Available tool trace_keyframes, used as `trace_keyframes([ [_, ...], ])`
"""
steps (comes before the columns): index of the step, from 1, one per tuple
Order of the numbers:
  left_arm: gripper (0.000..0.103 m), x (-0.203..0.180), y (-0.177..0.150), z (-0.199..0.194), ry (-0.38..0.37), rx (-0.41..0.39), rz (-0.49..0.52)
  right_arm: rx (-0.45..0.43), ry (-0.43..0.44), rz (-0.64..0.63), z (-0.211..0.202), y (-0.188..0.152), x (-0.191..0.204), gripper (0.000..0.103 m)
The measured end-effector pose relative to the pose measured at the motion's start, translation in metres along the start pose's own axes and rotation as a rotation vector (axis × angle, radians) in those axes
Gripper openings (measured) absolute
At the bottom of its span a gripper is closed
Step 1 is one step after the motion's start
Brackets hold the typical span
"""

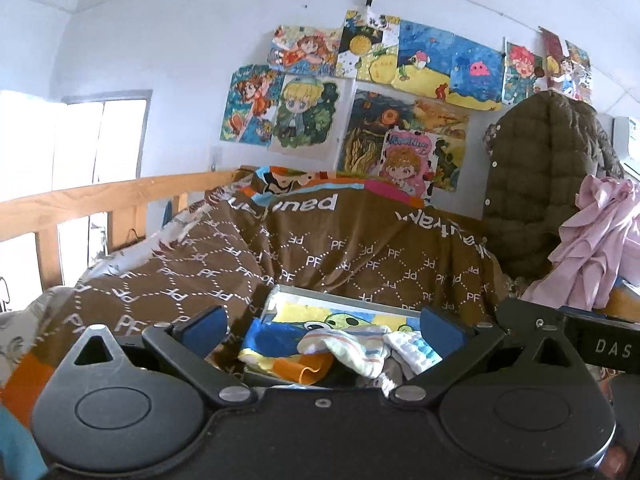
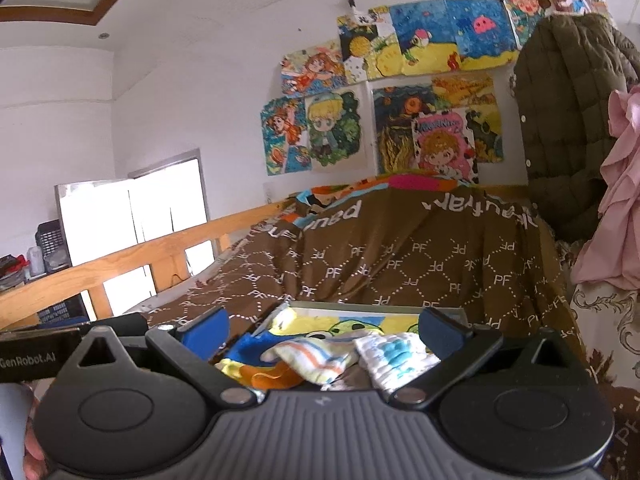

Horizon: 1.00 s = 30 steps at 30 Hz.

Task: Organize soft objects
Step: 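Withdraw both grippers from the tray toward the remaining pile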

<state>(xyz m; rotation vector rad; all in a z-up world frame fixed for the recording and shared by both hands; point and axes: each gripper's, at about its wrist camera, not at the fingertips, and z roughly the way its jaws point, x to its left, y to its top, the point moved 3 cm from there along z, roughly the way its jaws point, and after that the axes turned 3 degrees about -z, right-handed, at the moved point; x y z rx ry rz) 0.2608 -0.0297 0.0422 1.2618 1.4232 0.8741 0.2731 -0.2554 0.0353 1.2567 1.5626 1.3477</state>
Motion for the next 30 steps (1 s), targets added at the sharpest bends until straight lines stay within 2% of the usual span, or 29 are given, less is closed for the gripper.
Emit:
trace_keyframes([
  [5,0.102,0.008,-0.004,-0.037,-0.021,-0.033,-0.001,-0.05,-0.023,-0.04,-0.031,-0.01,0.018,0.103],
  [11,0.102,0.012,-0.01,-0.07,-0.044,-0.051,0.067,-0.151,-0.01,-0.044,-0.07,-0.023,0.032,0.103],
  [16,0.102,0.018,-0.015,-0.09,-0.06,-0.063,0.083,-0.187,-0.015,-0.071,-0.097,-0.037,0.045,0.103],
  [20,0.102,0.028,-0.021,-0.097,-0.076,-0.04,0.088,-0.163,-0.012,-0.1,-0.108,-0.049,0.056,0.103],
  [30,0.102,0.058,-0.03,-0.099,-0.141,0.04,0.185,-0.056,-0.04,-0.121,-0.113,-0.072,0.079,0.103],
])
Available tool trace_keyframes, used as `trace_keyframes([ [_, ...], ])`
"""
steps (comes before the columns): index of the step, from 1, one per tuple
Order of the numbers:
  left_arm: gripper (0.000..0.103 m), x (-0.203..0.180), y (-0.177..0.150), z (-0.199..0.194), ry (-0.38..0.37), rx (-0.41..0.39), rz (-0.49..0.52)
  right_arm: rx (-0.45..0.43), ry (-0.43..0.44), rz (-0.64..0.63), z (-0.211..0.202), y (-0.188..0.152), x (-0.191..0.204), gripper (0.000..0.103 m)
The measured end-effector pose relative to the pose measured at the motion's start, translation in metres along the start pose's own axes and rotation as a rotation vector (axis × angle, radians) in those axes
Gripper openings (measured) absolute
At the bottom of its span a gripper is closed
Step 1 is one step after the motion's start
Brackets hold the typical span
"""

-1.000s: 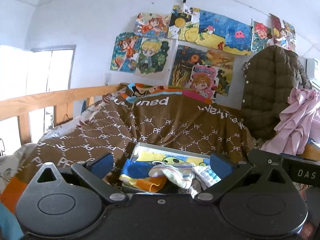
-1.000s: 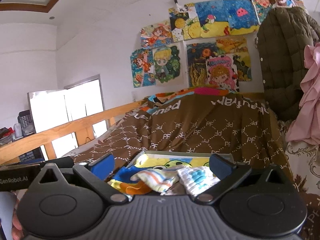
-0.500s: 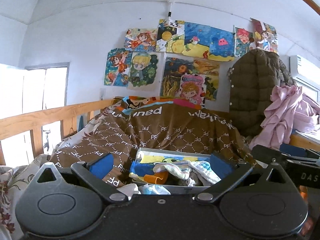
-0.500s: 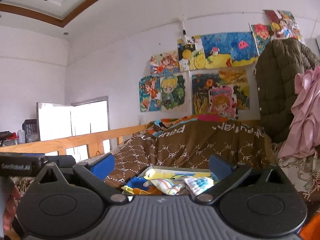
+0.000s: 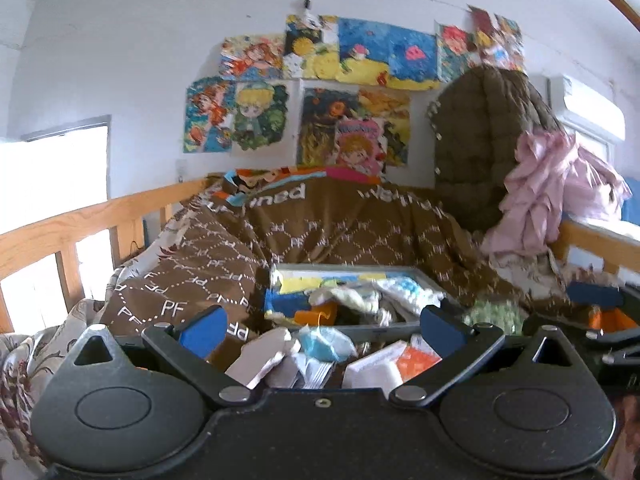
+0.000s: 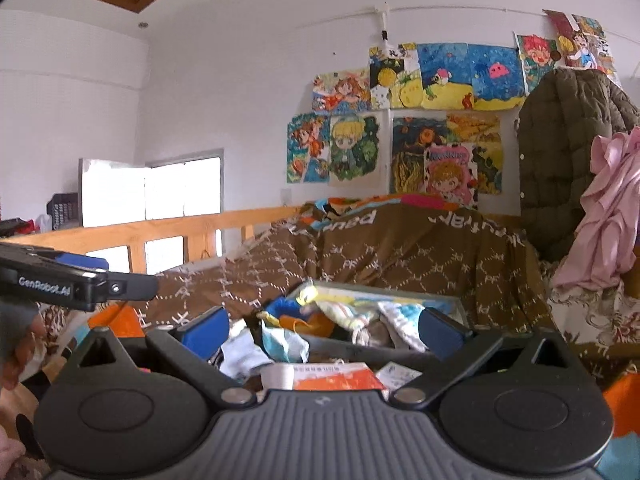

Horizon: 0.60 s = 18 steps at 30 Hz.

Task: Organize soft objects
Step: 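Withdraw both grippers from the tray toward the remaining pile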

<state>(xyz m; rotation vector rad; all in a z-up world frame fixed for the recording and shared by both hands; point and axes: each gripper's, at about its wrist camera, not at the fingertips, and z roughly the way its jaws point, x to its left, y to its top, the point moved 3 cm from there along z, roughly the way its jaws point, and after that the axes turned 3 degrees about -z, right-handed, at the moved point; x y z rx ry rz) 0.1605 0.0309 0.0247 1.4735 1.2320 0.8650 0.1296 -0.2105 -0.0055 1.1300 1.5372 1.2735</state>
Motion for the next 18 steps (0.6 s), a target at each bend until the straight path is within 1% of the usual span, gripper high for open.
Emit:
trace_keyframes([
  [2,0.102,0.006,-0.004,0.001,-0.014,0.026,0.04,0.014,-0.015,-0.003,0.0,-0.003,0.002,0.103],
  [4,0.102,0.011,-0.008,0.004,-0.025,0.051,0.057,0.032,-0.022,-0.008,0.003,-0.005,0.005,0.103],
  [6,0.102,0.017,-0.014,0.008,-0.028,0.07,0.038,0.051,-0.023,-0.014,0.006,-0.008,0.007,0.103],
  [8,0.102,0.024,-0.02,0.012,-0.026,0.085,-0.007,0.068,-0.019,-0.03,0.009,-0.012,0.011,0.103],
  [10,0.102,0.028,-0.026,0.016,-0.02,0.105,-0.032,0.079,-0.016,-0.043,0.013,-0.014,0.014,0.103],
  [15,0.102,0.038,-0.043,0.027,0.011,0.151,-0.042,0.114,0.003,-0.074,0.022,-0.025,0.022,0.103],
  [18,0.102,0.043,-0.051,0.034,0.05,0.194,-0.068,0.141,0.018,-0.09,0.031,-0.03,0.025,0.103],
])
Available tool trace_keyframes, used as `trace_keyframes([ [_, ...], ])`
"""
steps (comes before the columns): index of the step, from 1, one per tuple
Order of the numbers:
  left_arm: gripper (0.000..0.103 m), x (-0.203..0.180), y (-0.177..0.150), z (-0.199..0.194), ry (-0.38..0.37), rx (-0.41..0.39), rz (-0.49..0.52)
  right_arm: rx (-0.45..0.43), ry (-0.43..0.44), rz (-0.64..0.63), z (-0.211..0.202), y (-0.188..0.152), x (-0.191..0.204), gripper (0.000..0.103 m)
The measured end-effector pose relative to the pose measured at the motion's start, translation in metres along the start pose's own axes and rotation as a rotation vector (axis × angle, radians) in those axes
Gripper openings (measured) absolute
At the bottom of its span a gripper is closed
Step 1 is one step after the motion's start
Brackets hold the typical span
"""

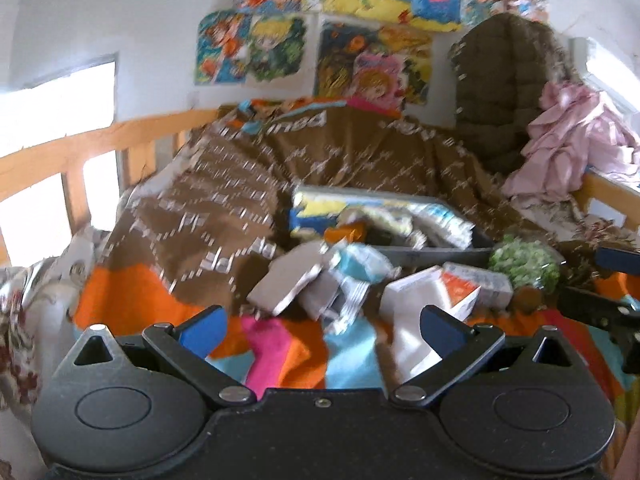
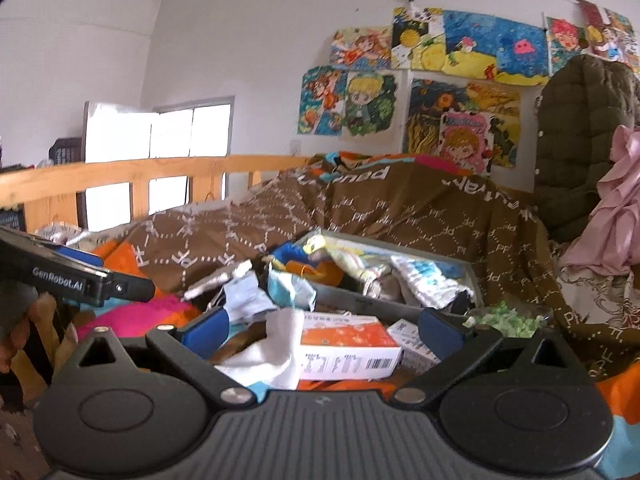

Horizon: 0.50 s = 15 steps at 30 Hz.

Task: Organize soft objects
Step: 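Withdraw both grippers from the tray toward the remaining pile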

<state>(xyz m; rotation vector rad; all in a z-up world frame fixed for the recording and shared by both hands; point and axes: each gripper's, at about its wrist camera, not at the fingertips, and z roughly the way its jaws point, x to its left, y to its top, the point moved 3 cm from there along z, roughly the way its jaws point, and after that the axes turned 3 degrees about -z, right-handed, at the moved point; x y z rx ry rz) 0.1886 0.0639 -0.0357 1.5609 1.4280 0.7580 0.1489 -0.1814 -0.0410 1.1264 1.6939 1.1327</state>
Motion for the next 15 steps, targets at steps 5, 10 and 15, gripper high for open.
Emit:
trace_keyframes([
  [5,0.102,0.01,-0.002,0.005,0.025,0.011,-0.052,0.034,0.009,-0.002,0.011,-0.004,0.002,0.103],
  [10,0.102,0.011,-0.003,0.009,0.036,0.02,-0.077,0.057,0.005,-0.019,0.019,-0.008,0.004,0.103],
  [15,0.102,0.008,-0.005,0.017,0.05,0.032,-0.08,0.07,0.004,-0.027,0.026,-0.01,0.005,0.103],
])
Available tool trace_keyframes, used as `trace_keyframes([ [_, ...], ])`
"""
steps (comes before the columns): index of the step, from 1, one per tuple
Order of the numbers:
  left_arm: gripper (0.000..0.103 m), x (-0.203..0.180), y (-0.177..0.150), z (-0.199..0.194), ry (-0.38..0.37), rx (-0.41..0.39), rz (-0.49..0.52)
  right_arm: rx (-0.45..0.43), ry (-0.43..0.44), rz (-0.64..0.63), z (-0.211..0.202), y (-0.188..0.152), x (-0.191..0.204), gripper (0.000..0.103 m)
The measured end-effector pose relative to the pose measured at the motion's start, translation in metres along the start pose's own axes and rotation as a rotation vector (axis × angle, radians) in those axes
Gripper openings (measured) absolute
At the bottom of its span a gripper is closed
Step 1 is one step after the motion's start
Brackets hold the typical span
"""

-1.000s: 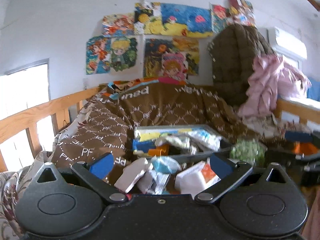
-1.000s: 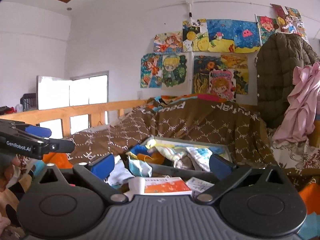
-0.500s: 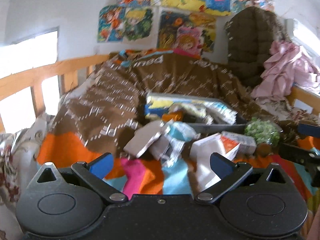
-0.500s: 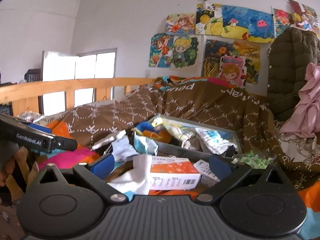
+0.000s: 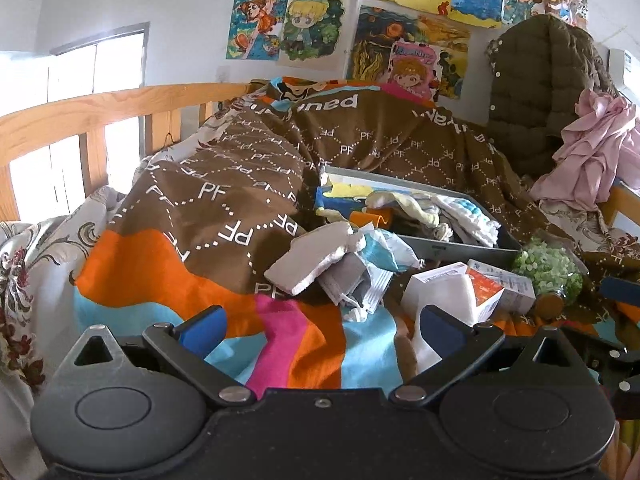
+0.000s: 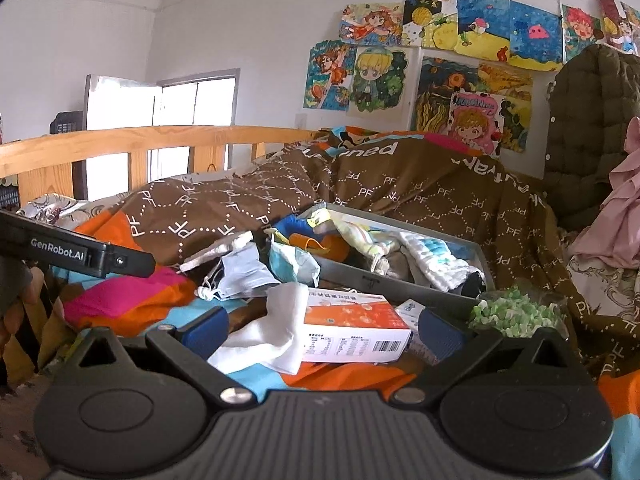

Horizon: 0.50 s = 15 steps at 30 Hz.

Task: Organize soft objects
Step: 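Withdraw both grippers from the tray toward the remaining pile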

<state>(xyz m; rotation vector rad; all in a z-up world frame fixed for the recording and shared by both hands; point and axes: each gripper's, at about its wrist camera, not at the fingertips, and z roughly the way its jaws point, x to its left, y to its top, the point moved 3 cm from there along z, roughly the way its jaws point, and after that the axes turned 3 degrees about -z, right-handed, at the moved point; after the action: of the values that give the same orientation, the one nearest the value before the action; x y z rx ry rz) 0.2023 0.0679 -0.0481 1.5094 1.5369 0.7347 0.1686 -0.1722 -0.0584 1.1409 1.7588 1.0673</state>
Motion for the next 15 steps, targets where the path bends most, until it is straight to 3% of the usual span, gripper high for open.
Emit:
trace_keyframes([
  [15,0.102,0.003,0.001,0.023,-0.017,-0.016,-0.02,0.039,0.005,-0.019,0.03,-0.003,0.004,0.103],
])
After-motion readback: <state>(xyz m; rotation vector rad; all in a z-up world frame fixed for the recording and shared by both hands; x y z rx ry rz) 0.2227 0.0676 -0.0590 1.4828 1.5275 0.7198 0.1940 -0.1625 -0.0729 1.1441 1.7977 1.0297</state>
